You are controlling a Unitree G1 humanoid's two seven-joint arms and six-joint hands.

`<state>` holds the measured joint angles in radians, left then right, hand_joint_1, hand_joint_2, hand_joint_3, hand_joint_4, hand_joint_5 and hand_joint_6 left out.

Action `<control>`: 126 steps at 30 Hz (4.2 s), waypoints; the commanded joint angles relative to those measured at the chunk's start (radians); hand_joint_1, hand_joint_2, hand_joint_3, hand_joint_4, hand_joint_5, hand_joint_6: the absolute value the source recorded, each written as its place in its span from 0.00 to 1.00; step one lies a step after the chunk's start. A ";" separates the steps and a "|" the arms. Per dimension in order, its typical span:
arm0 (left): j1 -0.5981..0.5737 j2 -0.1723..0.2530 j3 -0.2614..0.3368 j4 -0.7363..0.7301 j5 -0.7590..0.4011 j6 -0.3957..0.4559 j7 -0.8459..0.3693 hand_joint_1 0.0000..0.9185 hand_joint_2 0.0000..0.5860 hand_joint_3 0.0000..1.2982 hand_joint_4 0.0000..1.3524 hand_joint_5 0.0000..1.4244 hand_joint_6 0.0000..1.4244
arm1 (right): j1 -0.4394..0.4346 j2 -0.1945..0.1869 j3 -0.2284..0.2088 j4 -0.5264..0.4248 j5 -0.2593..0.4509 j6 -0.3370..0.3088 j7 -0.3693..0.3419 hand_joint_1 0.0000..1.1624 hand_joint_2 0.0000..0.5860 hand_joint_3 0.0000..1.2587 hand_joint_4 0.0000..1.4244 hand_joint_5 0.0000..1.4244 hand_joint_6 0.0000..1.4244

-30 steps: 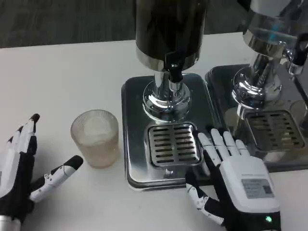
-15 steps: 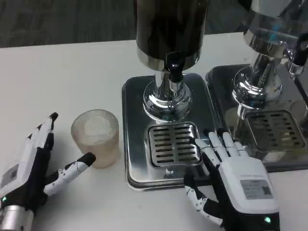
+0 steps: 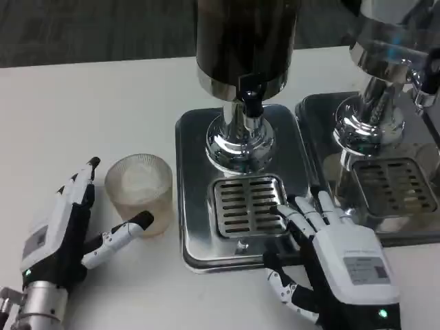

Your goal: Grasp the cup under the faucet to collect the drink, then remove the cup.

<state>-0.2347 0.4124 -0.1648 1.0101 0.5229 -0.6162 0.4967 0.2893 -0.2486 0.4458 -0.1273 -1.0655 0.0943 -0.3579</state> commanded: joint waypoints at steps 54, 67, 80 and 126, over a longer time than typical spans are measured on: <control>-0.082 -0.043 -0.132 0.073 0.116 -0.067 0.484 0.80 0.00 0.42 0.57 0.69 0.84 | 0.017 -0.017 -0.022 -0.045 0.022 0.013 0.033 0.43 0.77 0.24 0.09 0.01 0.14; -0.081 -0.046 -0.134 0.057 0.129 -0.073 0.523 0.87 0.00 0.46 0.60 0.71 0.88 | 0.012 -0.018 -0.022 -0.042 0.027 0.014 0.031 0.43 0.77 0.24 0.09 0.01 0.14; -0.077 -0.041 -0.123 -0.023 0.126 -0.096 0.546 0.87 0.01 0.46 0.60 0.70 0.88 | 0.006 -0.019 -0.020 -0.038 0.033 0.015 0.028 0.43 0.77 0.24 0.09 0.01 0.14; -0.370 -0.240 -0.231 0.185 0.122 -0.079 0.170 0.83 0.02 0.48 0.61 0.70 0.87 | 0.019 0.029 -0.029 -0.058 -0.008 0.053 -0.005 0.43 0.77 0.24 0.09 0.01 0.14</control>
<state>-0.5693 0.1790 -0.3841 1.1857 0.6415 -0.6960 0.6746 0.3016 -0.2205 0.4170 -0.1690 -1.0680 0.1409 -0.3452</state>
